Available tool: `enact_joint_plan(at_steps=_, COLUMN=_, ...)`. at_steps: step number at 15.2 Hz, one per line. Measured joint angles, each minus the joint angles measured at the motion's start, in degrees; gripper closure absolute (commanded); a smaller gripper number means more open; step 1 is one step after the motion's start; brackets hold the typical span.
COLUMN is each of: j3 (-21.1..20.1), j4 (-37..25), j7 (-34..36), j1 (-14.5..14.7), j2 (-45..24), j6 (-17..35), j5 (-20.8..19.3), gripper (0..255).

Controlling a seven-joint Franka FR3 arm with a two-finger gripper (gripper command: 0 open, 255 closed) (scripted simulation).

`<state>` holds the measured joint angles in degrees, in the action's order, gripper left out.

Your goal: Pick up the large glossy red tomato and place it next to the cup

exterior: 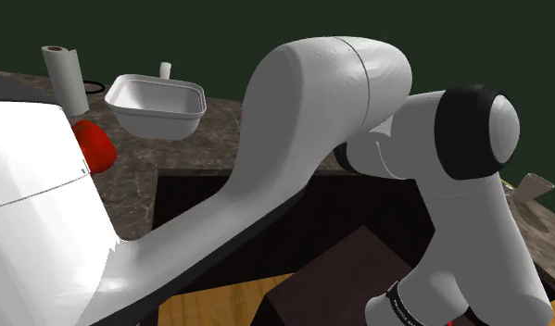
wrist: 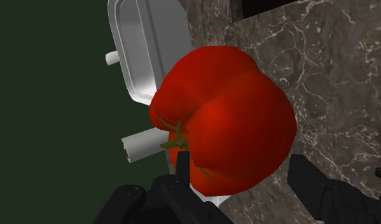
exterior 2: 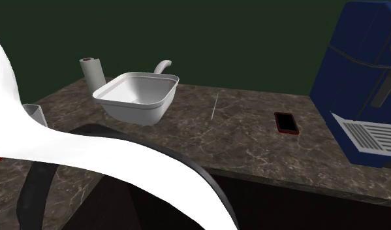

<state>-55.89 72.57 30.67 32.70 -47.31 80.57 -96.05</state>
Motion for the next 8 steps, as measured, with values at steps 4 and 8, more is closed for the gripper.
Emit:
enact_joint_plan(at_steps=4, j3=0.4, j4=1.7, j7=2.0, j1=-0.4, j2=-0.8, j6=0.7, j5=-0.3, gripper=255)
enact_joint_plan(at_steps=8, j3=0.8, j4=3.2, j7=3.9, j1=-0.7, j2=-1.6, j6=1.2, j5=-0.6, gripper=255)
